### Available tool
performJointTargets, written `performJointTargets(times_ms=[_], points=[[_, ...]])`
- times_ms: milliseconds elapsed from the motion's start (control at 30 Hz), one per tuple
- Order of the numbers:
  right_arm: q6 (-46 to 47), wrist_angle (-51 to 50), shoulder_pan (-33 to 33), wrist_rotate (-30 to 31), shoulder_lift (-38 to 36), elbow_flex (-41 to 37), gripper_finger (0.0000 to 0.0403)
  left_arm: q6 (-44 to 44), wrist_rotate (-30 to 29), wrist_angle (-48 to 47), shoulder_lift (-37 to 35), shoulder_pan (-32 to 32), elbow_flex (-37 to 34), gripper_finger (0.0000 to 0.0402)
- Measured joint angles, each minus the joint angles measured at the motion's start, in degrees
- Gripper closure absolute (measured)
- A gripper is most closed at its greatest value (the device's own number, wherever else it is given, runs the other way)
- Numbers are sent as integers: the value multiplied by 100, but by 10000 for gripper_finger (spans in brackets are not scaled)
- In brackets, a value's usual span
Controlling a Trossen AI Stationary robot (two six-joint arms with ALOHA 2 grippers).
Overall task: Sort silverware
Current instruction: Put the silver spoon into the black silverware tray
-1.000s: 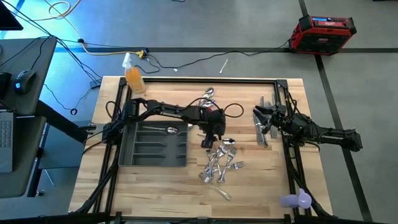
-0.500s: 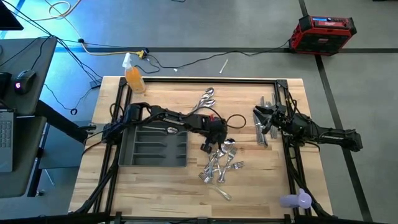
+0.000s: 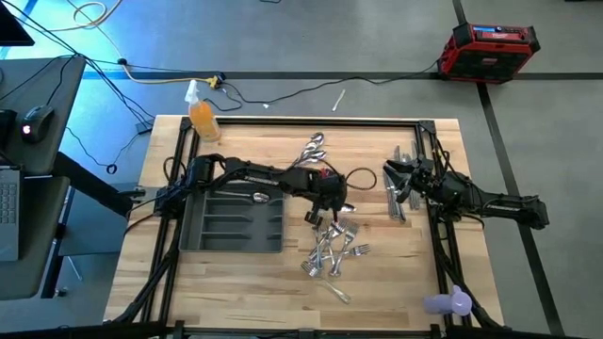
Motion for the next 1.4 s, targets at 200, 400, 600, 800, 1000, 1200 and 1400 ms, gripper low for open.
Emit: performJointTargets(times_ms=[200, 400, 600, 800, 1000, 1200, 1400], points=[[0, -3, 0, 3, 1, 0, 282, -384, 1219, -522, -74, 375, 42, 401], [0, -1, 0, 5, -1, 2, 282, -842, 1504, -639, 157, 819, 42, 401], [0, 1, 0, 5, -1, 1, 282, -1586, 1438, -360, 259, 1079, 46, 401], [0, 1, 0, 5, -1, 0, 282, -2026, 1379, -51, 271, 1306, 49, 373], [0, -5, -2, 4, -1, 0, 282, -1922, 761, -123, 254, 1278, 109, 307], [0, -9, 0, 3, -1, 1, 282, -1094, 601, -98, 223, 1044, 108, 259], [0, -12, 0, 3, -1, 0, 282, -509, 586, 254, 386, 827, 104, 271]])
